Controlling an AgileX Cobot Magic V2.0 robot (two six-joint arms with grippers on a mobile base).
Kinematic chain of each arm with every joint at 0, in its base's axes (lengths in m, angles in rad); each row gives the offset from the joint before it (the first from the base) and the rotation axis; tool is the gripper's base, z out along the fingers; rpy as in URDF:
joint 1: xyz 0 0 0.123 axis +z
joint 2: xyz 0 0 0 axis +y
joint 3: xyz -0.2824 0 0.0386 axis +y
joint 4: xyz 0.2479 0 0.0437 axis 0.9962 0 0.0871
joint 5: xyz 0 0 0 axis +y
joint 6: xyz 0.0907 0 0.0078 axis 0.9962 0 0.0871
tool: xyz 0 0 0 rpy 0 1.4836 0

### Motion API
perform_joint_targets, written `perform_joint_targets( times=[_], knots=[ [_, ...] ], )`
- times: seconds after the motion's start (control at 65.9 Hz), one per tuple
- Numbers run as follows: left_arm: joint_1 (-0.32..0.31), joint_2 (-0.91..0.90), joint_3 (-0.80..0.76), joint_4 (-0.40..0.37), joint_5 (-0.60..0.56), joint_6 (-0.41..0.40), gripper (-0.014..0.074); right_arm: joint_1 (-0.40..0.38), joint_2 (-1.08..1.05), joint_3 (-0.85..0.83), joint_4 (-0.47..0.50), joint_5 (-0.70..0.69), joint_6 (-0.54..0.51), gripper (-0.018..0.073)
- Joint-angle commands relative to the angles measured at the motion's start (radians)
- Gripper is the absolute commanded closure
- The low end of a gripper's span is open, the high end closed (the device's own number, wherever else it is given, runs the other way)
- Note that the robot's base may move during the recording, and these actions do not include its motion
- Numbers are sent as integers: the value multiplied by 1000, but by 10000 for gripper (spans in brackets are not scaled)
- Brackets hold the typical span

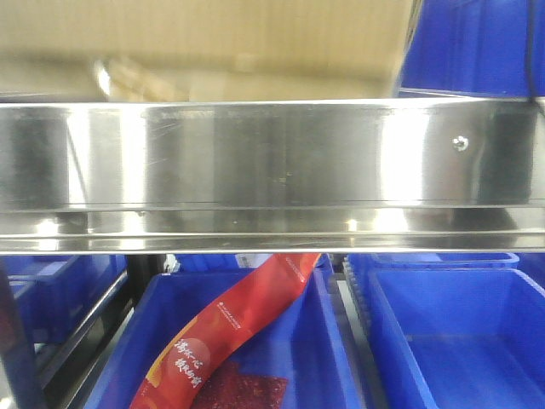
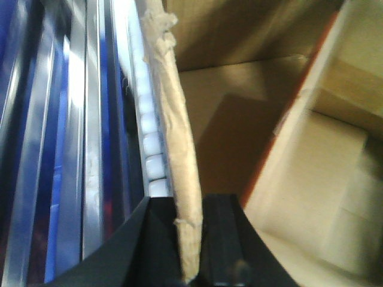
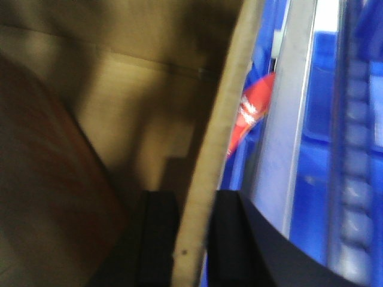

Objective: Stack two boxes on right shelf middle
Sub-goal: 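Lower the boxes onto the middle shelf and open both grippers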

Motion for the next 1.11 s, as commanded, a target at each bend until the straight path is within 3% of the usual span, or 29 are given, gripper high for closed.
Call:
perform_joint_targets(
  times=[0.0, 0.106, 0.212, 0.334, 0.409, 0.485, 0.516, 0.652, 0.789, 0.864, 0.925, 1.001, 1.092],
  knots=[
    [5, 21, -14, 0, -31, 17, 707, -4, 12, -10, 1, -6, -4, 713],
    [5, 43, -14, -7, -31, 17, 699, -12, 32, -10, 1, -12, -4, 711],
    [5, 55, -14, -11, -31, 17, 608, -18, 42, -10, 1, -13, -4, 634],
    [5, 59, -14, -20, -31, 17, 402, -20, 44, -10, 1, -13, -4, 383],
    [5, 59, -16, -20, -31, 17, 168, -20, 44, -10, 1, -15, -4, 145],
    [5, 59, -25, -20, -31, 17, -31, -20, 42, -10, 1, -8, -4, 11],
    [5, 59, -30, -20, -31, 14, -15, -20, 42, -10, 1, -2, -4, -15],
    [5, 40, -51, -22, -31, 14, 71, -20, 26, -10, 1, 12, -4, -10],
    [5, -6, -51, -30, -31, 14, 72, -20, -20, -10, 1, 14, -4, -8],
    [5, -39, -51, -50, -31, 14, 72, -20, -56, -10, 1, 14, -4, 39],
    [5, -60, -51, -66, -31, 14, 76, -20, -87, -10, 1, 14, -4, 111],
    [5, -89, -51, -90, -31, 14, 111, -20, -124, -10, 1, 21, -4, 264],
    [5, -126, -42, -128, -31, 14, 259, -20, -171, -10, 1, 23, -4, 513]
  ],
)
